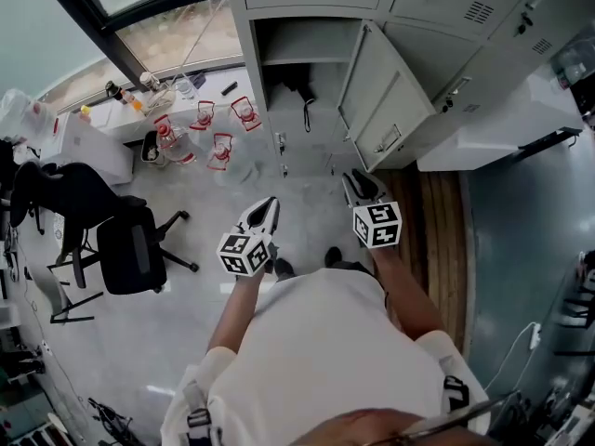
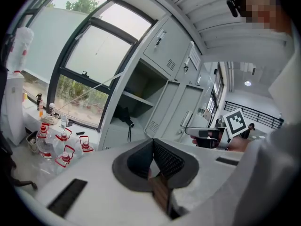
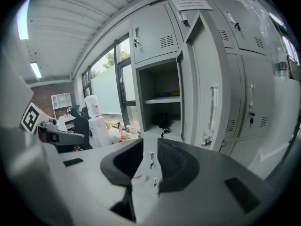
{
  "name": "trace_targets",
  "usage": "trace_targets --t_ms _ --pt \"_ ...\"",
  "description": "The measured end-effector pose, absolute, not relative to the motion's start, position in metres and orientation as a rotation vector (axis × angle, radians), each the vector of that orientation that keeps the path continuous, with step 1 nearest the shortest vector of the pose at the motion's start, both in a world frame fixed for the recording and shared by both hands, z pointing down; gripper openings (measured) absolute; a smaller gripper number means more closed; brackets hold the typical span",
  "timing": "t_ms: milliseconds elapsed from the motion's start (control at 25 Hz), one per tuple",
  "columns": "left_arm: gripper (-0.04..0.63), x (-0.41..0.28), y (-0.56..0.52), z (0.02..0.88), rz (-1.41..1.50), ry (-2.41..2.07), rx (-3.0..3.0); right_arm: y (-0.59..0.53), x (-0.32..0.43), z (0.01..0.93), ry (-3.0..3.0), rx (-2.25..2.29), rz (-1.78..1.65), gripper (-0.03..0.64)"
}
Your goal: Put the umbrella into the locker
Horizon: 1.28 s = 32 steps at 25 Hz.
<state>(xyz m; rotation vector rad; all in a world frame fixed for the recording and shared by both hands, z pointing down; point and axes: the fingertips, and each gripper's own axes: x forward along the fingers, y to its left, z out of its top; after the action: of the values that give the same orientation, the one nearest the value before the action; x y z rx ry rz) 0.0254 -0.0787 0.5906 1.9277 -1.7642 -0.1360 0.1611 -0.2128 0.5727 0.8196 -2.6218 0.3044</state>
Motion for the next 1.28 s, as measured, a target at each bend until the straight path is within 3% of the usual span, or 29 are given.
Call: trace_targets --t_ms 400,1280 --pt "0.005 0.045 -0.094 0.563 -0.100 -1.805 1.973 -0.228 0.175 0.562 -2.686 0.782 0.254 0.006" --pt "0.005 0.055 -0.100 0.552 -0.101 -1.818 1.992 -0.229 0.183 0.549 -2.746 0.742 0.277 0.005"
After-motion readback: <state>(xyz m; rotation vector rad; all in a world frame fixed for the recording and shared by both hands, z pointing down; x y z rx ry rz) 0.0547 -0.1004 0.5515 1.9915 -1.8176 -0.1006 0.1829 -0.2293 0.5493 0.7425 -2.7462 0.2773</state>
